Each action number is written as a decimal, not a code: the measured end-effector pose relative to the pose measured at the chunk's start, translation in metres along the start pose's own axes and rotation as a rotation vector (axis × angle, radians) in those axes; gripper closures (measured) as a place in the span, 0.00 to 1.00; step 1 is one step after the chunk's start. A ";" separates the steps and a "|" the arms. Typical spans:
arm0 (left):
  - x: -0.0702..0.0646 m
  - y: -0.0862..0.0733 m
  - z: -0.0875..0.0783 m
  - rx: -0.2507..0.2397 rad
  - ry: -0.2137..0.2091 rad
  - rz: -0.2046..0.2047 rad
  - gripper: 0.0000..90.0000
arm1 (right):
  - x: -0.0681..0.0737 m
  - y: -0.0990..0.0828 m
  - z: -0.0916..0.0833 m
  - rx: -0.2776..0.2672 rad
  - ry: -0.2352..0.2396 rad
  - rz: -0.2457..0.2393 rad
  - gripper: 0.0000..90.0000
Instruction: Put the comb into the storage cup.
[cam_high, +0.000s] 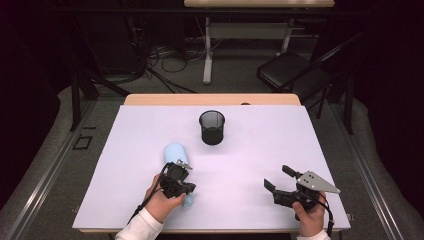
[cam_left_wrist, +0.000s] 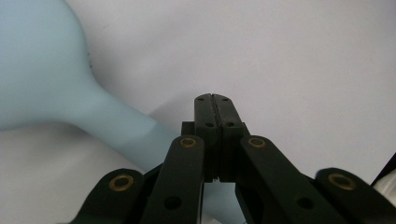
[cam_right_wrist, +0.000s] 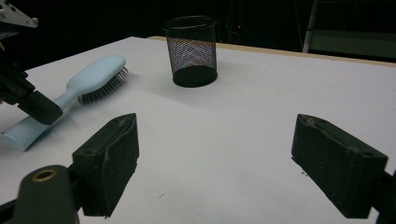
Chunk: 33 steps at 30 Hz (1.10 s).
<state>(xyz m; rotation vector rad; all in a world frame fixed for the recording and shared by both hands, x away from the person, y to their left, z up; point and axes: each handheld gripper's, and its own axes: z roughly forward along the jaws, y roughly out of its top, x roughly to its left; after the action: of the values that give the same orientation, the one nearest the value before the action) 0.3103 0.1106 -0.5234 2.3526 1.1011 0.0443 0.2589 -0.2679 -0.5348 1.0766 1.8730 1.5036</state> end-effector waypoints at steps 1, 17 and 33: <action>0.001 -0.002 -0.002 0.004 0.002 0.010 1.00 | 0.000 0.000 0.000 -0.001 0.000 -0.001 0.16; 0.026 -0.035 -0.023 0.002 0.110 -0.029 1.00 | 0.000 0.000 -0.001 -0.001 -0.003 -0.002 0.16; 0.047 -0.047 -0.035 -0.026 0.171 -0.084 1.00 | 0.000 0.000 0.000 0.002 0.004 -0.001 0.16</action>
<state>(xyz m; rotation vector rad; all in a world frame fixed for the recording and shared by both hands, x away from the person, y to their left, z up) 0.3002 0.1852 -0.5254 2.3110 1.2719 0.2309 0.2594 -0.2678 -0.5348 1.0751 1.8779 1.5043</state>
